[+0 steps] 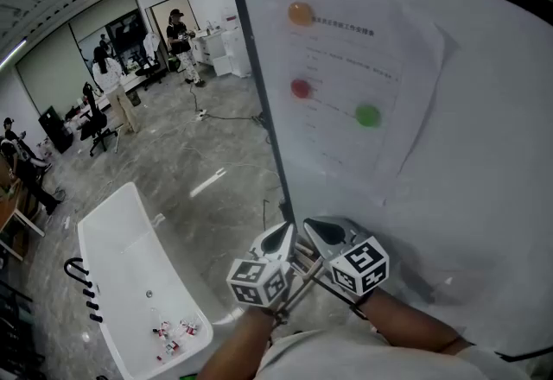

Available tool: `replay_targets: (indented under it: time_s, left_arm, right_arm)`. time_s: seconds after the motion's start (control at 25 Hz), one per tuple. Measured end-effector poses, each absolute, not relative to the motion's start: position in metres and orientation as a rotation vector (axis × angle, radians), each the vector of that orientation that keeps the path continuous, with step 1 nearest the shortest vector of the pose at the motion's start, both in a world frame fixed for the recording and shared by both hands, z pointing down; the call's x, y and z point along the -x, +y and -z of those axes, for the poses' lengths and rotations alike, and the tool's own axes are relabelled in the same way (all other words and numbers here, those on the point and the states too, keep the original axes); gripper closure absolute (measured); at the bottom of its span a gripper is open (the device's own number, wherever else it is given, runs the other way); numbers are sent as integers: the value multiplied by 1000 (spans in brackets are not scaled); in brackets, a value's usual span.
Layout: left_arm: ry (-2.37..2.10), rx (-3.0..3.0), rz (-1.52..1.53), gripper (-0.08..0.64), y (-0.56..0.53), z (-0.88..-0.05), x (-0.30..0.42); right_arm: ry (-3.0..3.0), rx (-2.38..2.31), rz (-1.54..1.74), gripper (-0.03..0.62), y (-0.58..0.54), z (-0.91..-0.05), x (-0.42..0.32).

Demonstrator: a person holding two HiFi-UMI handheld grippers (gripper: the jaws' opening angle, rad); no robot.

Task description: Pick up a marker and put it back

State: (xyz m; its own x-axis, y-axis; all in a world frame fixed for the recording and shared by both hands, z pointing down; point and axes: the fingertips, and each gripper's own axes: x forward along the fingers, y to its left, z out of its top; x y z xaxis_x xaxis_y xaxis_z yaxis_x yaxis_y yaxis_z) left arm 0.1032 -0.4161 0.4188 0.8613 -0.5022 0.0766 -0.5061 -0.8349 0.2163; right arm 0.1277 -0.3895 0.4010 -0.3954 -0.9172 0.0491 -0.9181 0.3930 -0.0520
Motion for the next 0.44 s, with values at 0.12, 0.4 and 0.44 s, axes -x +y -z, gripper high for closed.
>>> replay_targets:
  time_s: [0.12,0.4,0.44]
  left_arm:
    - [-780,-2820,-25,558,-416,-417,-106]
    - [-779,-2825,-16,558,-412,-414,-108]
    - [-780,-2826,-13,558,-412,-412,-108]
  right_arm:
    - [-2617,-1724,-107,591,-389,-399,-130]
    - [-2615,-1731,-108,591,-386,-399,-132]
    - [-2615,-1732,-106,591,-386,-398,-132]
